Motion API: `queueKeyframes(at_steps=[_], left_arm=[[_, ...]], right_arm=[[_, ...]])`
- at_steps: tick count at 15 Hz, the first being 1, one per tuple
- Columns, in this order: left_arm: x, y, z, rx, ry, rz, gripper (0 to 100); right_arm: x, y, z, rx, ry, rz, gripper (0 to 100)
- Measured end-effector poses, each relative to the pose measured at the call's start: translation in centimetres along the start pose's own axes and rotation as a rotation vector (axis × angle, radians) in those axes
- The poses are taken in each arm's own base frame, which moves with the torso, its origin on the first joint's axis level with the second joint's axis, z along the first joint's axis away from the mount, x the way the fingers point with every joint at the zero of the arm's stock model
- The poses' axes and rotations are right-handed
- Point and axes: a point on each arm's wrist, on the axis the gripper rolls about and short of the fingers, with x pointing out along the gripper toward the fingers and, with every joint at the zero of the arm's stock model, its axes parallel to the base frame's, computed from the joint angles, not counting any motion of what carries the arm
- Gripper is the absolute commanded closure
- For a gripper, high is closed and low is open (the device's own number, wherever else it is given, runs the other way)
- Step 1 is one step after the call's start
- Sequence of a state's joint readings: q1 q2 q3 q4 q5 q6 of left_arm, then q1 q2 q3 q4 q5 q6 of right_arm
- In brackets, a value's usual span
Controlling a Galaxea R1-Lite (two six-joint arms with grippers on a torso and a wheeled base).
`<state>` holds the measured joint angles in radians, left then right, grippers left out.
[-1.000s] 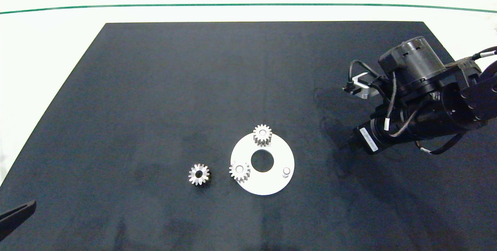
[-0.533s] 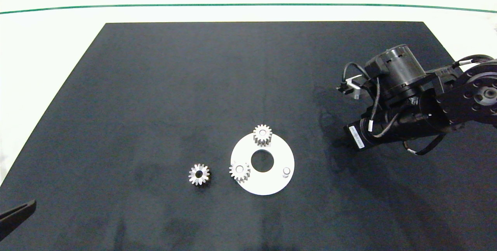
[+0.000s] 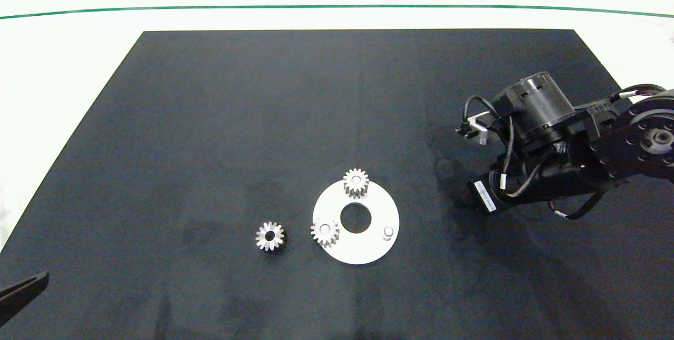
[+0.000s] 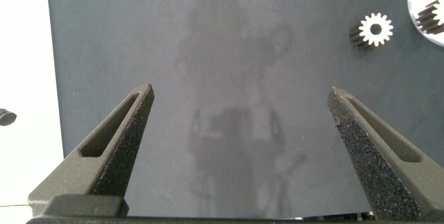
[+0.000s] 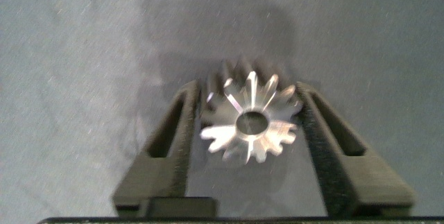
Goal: Remove an incorrectly installed larger gear and replace it with the correct smaller gear
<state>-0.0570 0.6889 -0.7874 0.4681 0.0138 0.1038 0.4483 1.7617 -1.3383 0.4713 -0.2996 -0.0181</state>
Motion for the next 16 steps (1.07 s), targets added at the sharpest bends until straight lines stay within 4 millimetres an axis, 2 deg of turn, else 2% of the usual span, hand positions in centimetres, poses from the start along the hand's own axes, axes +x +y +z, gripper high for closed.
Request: queueKeyframes(at_steps=[4, 6, 10, 16], left_arm=[[0.0, 0.0, 0.0, 0.04, -0.001, -0.009, 0], [0.1, -0.1, 0.0, 0.084, 0.002, -0.022, 0], [0.7, -0.5, 0.0, 0.135, 0.016, -0.129, 0], [3.4, -2.1, -0.7, 0.235, 0.085, -0.346, 0]], right_arm=[[-1.0, -0.3, -0.3, 0.004, -0.019, 0.009, 0], [-2.2, -0.7, -0.3, 0.007, -0.048, 0.013, 0], [-6.4, -2.0, -0.6, 0.025, -0.159, 0.006, 0], [-14.2, -4.4, -2.8, 0.049, -0.359, -0.011, 0]])
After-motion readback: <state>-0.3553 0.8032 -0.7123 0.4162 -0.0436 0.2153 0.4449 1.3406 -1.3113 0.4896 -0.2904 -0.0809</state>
